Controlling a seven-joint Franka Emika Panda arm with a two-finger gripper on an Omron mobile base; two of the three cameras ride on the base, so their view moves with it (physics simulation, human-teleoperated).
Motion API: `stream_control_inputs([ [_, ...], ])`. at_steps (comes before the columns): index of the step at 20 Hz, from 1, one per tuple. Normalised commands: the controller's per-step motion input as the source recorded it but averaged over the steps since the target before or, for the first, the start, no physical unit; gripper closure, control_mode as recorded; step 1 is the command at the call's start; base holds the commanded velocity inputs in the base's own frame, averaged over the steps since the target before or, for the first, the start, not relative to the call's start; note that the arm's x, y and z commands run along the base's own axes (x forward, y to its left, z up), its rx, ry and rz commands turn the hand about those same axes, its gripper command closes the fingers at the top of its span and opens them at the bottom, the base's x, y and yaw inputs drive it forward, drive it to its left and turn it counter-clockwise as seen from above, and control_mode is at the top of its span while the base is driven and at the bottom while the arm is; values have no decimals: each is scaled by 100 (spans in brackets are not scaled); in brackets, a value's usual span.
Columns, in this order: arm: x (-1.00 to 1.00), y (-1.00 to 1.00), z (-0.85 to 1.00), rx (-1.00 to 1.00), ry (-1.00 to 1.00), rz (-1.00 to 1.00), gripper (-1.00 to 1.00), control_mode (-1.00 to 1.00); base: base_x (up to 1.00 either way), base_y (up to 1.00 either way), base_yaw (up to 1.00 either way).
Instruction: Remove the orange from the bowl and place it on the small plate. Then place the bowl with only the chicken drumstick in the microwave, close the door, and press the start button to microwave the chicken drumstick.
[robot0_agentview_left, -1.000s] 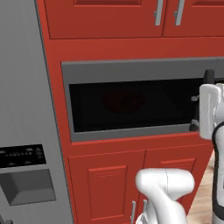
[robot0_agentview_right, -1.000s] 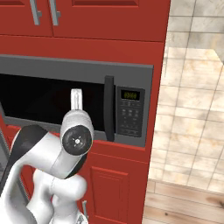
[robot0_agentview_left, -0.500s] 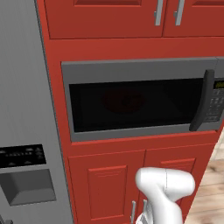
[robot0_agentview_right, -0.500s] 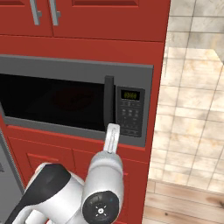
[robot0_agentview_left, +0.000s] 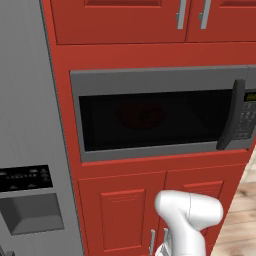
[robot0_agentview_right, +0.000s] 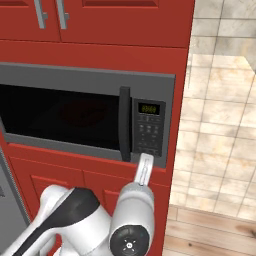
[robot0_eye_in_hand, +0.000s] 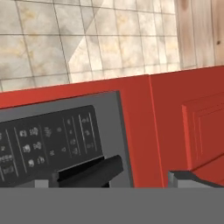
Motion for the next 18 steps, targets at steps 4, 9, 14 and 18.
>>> stream_control_inputs([
  [4,15,23,0,0,7,0,-100,-100,0,0,0],
  [9,11,4,-4,0,7,0,-100,-100,0,0,0],
  [14,16,0,0,0,6,0,-100,-100,0,0,0],
  [18,6,22,0,0,4,0,-100,-100,0,0,0],
])
